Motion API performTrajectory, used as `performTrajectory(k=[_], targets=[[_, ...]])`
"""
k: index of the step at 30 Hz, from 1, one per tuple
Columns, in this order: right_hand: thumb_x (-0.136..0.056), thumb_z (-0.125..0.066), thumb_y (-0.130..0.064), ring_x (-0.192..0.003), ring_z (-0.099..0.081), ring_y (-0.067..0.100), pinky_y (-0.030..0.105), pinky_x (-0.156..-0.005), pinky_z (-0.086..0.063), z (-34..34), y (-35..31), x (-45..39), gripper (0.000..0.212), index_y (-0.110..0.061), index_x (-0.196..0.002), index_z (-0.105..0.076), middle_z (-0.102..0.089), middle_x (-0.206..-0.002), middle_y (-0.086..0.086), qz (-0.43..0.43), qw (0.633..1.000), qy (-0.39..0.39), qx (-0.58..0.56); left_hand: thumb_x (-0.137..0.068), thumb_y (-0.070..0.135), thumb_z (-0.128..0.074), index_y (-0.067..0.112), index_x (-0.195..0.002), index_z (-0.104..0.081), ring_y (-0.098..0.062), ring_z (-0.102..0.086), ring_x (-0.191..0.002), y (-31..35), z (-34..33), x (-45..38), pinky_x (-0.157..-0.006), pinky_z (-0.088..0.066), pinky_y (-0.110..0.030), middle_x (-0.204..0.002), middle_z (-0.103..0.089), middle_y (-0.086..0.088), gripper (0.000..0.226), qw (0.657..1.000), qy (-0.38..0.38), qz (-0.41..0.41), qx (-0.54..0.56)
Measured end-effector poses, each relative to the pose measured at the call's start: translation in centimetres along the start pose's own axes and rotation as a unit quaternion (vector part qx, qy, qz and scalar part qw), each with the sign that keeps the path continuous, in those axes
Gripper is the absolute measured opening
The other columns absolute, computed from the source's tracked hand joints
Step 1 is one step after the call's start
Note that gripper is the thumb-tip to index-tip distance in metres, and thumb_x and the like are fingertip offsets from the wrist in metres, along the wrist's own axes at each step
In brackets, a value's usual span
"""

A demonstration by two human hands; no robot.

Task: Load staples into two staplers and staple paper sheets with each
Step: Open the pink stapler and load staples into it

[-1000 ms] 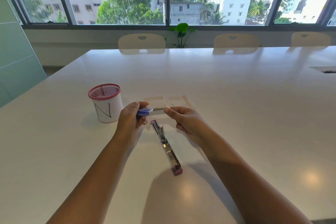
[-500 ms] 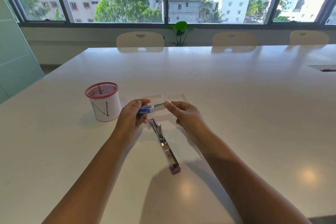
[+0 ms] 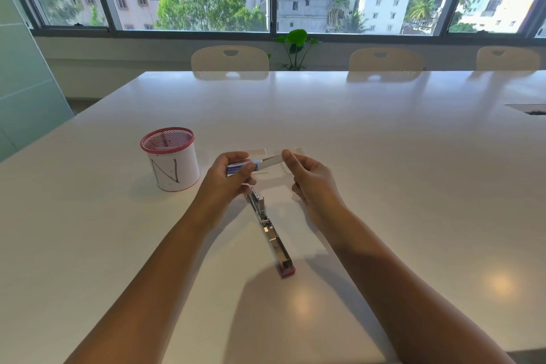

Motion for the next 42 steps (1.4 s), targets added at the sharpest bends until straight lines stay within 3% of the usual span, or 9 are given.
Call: performTrajectory(k=[3,10,14,22,25,31,37,42], targets=[[-0.084,-0.062,-0.039,-0.05,-0.037,0.005,0.012,-0.042,-0.033,-0.2,0.0,0.0,0.039,-0.01,-0.11,-0.068,-0.048,-0.048,-0.016,0.026,0.999,0.009,0.027,-0.086,0.021,-0.057,0.019,-0.111,-0.048,-0.014,-0.063,-0.076,-0.1,-0.2,0.1,-0.067,-0.055,-0.016,-0.096,-0.058,0.001,0.026,0.998,0.02,-0.026,-0.056],[-0.085,-0.06,-0.039,-0.06,-0.044,0.007,0.012,-0.05,-0.04,-0.2,-0.5,0.0,0.039,-0.01,-0.111,-0.065,-0.053,-0.071,-0.006,0.056,0.989,-0.012,0.133,-0.087,0.017,-0.056,0.018,-0.115,-0.045,-0.014,-0.065,-0.074,0.0,0.0,0.1,-0.067,-0.055,-0.015,-0.099,-0.056,0.004,0.03,0.998,0.022,-0.039,-0.046],[-0.083,-0.064,-0.037,-0.06,-0.046,0.007,0.028,-0.062,-0.043,-0.9,-0.3,0.2,0.029,-0.014,-0.101,-0.063,-0.051,-0.065,-0.01,0.108,0.972,-0.043,0.203,-0.087,0.017,-0.056,0.019,-0.116,-0.042,-0.002,-0.067,-0.066,0.0,0.3,0.0,-0.064,-0.053,-0.011,-0.1,-0.054,0.004,0.033,0.997,0.044,-0.049,-0.048],[-0.083,-0.067,-0.033,-0.046,-0.045,-0.002,0.01,-0.051,-0.036,-0.9,0.3,0.2,0.029,-0.012,-0.103,-0.066,-0.049,-0.046,-0.017,0.121,0.968,-0.061,0.213,-0.089,0.019,-0.052,0.021,-0.118,-0.041,-0.002,-0.068,-0.071,0.2,-0.6,0.5,-0.064,-0.053,-0.013,-0.105,-0.053,0.002,0.03,0.997,-0.02,-0.051,-0.06],[-0.08,-0.071,-0.027,-0.051,-0.048,-0.006,0.004,-0.051,-0.036,-0.9,-0.2,0.6,0.035,-0.012,-0.11,-0.064,-0.048,-0.056,-0.012,0.197,0.949,-0.035,0.241,-0.091,0.02,-0.049,0.02,-0.119,-0.041,-0.006,-0.068,-0.075,0.2,-0.4,0.4,-0.064,-0.053,-0.014,-0.112,-0.054,-0.007,0.029,0.998,-0.02,-0.047,-0.043],[-0.079,-0.072,-0.021,-0.055,-0.045,-0.003,0.005,-0.052,-0.034,-1.0,-0.5,1.1,0.022,-0.009,-0.096,-0.066,-0.04,-0.06,-0.014,0.276,0.918,-0.053,0.28,-0.074,0.04,-0.052,0.021,-0.121,-0.041,-0.017,-0.068,-0.085,0.1,0.0,0.5,-0.083,-0.055,-0.032,-0.113,-0.057,-0.012,0.052,0.999,-0.032,-0.018,-0.008],[-0.078,-0.072,-0.024,-0.064,-0.044,-0.004,0.008,-0.056,-0.036,-1.0,-0.3,1.0,0.022,-0.01,-0.094,-0.07,-0.044,-0.066,-0.011,0.335,0.889,-0.035,0.31,-0.088,0.026,-0.046,0.021,-0.109,-0.046,-0.014,-0.067,-0.071,-0.3,-0.3,0.4,-0.076,-0.057,-0.029,-0.099,-0.06,-0.013,0.021,0.997,-0.054,0.012,0.06],[-0.086,-0.063,-0.027,-0.059,-0.047,-0.001,0.009,-0.057,-0.038,-1.2,-0.1,1.3,0.028,-0.015,-0.111,-0.069,-0.051,-0.073,-0.007,0.33,0.884,-0.021,0.332,-0.09,0.022,-0.045,0.022,-0.105,-0.049,-0.014,-0.068,-0.075,-0.1,-0.4,0.5,-0.074,-0.057,-0.025,-0.099,-0.062,-0.007,0.016,0.996,-0.066,0.004,0.053]])
Point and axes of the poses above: each hand's wrist, its own x-axis away from the middle knuckle, its own z-axis out of the back of the hand, y = z × x, the point moved 1 cm from there along -x, towards the middle knuckle
